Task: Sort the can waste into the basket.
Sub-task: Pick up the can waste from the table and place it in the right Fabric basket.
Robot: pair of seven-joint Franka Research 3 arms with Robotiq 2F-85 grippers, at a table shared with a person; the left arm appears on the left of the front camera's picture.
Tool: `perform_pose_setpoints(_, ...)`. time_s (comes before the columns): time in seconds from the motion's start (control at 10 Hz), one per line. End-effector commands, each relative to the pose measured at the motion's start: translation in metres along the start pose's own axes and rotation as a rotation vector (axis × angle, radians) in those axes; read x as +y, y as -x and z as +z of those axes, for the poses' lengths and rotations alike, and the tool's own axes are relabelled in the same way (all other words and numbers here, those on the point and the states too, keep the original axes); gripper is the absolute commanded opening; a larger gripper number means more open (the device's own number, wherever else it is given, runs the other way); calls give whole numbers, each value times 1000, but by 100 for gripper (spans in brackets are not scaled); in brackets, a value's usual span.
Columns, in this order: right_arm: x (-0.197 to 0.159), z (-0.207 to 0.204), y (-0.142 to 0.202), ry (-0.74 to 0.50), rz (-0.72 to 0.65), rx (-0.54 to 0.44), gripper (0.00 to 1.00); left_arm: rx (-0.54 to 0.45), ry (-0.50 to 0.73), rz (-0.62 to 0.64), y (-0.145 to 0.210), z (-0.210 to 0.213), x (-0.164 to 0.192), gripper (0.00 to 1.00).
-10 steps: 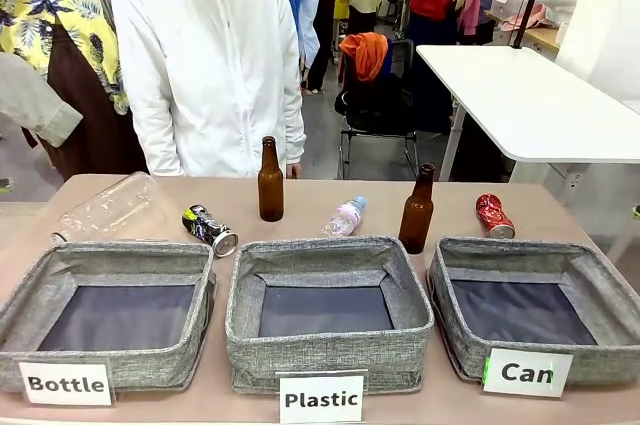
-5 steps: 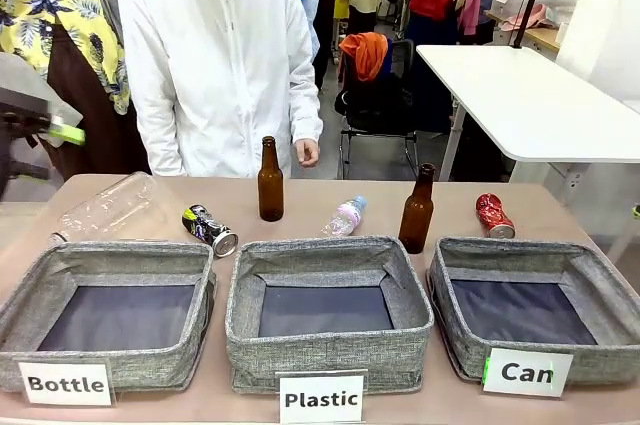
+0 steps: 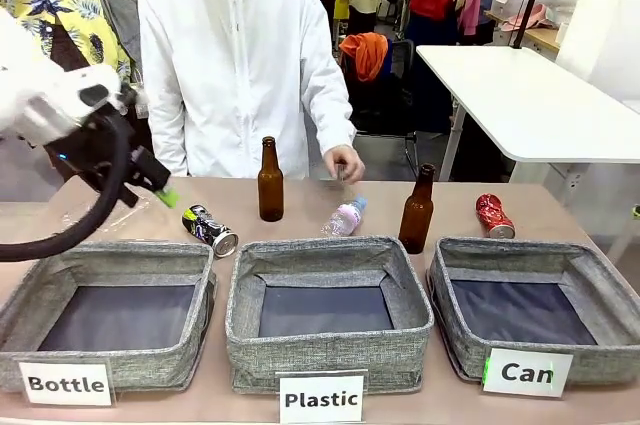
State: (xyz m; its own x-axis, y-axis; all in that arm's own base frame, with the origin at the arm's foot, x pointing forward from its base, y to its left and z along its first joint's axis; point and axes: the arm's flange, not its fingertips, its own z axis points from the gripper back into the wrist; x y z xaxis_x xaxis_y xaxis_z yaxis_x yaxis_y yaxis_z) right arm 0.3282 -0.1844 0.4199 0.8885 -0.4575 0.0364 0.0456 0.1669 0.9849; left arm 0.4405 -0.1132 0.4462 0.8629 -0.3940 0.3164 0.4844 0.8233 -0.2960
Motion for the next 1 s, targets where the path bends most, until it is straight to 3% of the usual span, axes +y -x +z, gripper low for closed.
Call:
perform_pose_setpoints(0.0, 1, 0, -2, -12, 13, -2, 100, 85, -1, 20, -23, -4, -1, 100)
perform_pose_setpoints(0.1, 1, 0, -2, -12, 13, -2, 100, 0, 0, 0, 0, 0, 0, 100)
perform_pose_setpoints(0.4, 1, 0, -2, -12, 13, -2, 100, 0, 0, 0, 0, 0, 0, 100)
perform_pose_setpoints(0.7, 1, 0, -2, -12, 13, -2, 100, 104, 31, 3, -59, -11, 20, 100)
perform_pose_setpoints(0.9, 1, 0, -2, -12, 13, -2, 100, 157, 77, -158, -100, -28, 32, 100)
